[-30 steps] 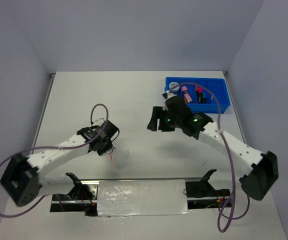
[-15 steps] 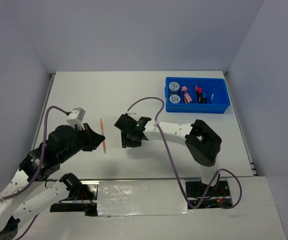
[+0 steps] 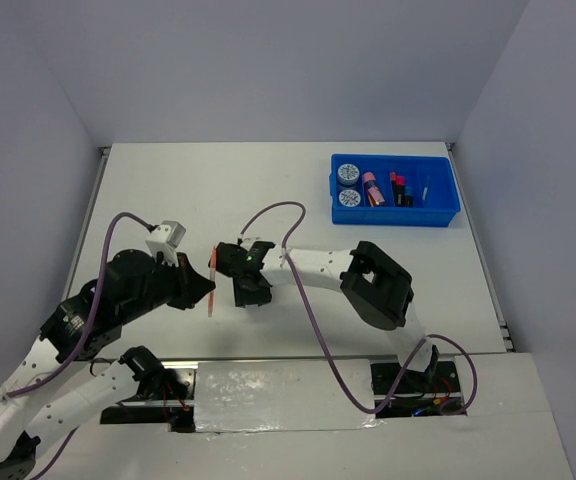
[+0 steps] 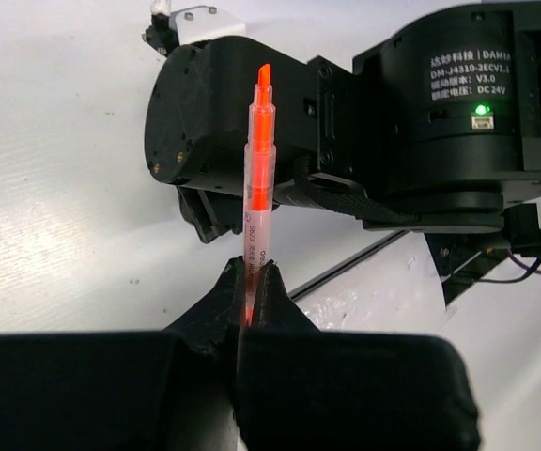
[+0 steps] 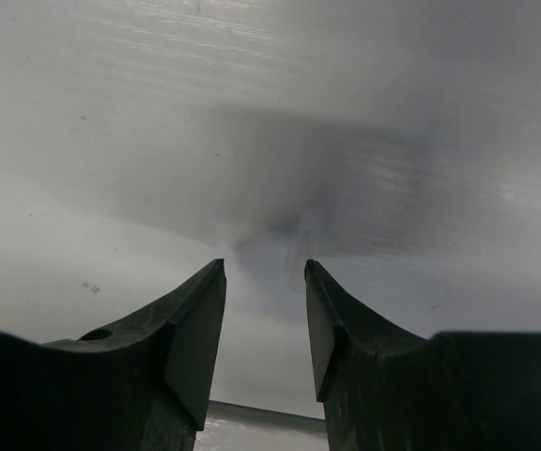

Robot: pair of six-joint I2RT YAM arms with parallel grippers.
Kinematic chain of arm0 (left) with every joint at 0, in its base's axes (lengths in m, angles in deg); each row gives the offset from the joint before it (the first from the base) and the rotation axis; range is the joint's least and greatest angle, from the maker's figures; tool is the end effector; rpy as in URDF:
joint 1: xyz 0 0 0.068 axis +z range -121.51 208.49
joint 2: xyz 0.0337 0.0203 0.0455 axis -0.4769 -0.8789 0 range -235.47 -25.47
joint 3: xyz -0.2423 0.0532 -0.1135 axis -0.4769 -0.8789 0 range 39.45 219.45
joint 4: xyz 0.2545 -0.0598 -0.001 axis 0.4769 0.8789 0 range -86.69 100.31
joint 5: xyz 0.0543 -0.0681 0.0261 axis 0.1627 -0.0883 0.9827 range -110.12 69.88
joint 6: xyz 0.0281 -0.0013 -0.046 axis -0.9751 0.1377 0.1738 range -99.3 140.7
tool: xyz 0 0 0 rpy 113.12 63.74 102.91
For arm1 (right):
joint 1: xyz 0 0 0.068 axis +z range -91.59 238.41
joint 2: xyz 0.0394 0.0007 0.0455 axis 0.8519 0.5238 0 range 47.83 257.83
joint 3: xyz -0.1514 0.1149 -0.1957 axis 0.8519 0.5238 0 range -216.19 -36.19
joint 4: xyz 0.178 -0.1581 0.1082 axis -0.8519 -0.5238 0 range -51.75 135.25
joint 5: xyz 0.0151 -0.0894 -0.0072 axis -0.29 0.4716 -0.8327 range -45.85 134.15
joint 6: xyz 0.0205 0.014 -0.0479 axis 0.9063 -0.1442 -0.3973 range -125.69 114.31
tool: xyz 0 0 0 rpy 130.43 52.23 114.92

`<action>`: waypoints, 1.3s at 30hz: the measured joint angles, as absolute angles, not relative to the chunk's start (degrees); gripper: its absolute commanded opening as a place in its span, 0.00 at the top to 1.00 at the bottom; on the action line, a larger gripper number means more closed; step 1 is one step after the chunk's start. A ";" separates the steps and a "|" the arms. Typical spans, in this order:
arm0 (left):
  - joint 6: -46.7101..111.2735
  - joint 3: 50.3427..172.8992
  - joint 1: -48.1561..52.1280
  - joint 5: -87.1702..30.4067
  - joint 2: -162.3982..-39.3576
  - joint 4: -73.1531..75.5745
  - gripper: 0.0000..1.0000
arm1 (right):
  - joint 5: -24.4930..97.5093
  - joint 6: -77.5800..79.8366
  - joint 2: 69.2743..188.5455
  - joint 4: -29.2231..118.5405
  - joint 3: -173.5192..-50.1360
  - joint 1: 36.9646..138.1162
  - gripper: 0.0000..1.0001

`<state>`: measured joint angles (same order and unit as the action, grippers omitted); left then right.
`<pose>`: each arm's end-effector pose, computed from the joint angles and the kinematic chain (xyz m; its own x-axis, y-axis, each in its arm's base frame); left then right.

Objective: Sort the stationery into containers
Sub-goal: Close the pen cap on the pen.

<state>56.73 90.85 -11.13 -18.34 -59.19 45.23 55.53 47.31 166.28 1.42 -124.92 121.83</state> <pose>0.0896 -0.0728 0.3466 -0.6177 -0.2519 -0.7450 0.3117 0.7913 -0.5261 0.1938 0.3717 0.1718 -0.9385 -0.1260 -0.3216 -0.1699 0.9791 0.1122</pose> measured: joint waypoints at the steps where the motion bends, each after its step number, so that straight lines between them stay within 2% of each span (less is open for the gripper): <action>1: 56.56 90.85 -11.13 -18.89 -59.36 45.23 1.00 | 55.81 47.52 166.28 0.94 -124.92 121.83 0.54; 18: 53.67 90.83 -11.13 -22.05 -60.02 44.39 1.00 | 57.30 50.41 166.30 0.26 -123.74 121.90 0.54; 24: 53.65 90.80 -11.13 -22.40 -59.99 43.65 1.00 | 57.34 50.93 166.24 0.94 -122.41 121.37 0.57; 33: 53.56 90.80 -11.13 -22.86 -59.97 42.93 1.00 | 56.84 51.94 164.71 2.75 -119.68 120.61 0.70; 39: 53.56 90.61 -11.13 -24.02 -59.93 42.17 1.00 | 56.40 51.94 164.62 2.84 -119.44 120.26 0.67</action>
<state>53.56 90.61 -11.13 -24.02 -59.93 42.17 56.40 51.94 164.62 2.84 -119.44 120.26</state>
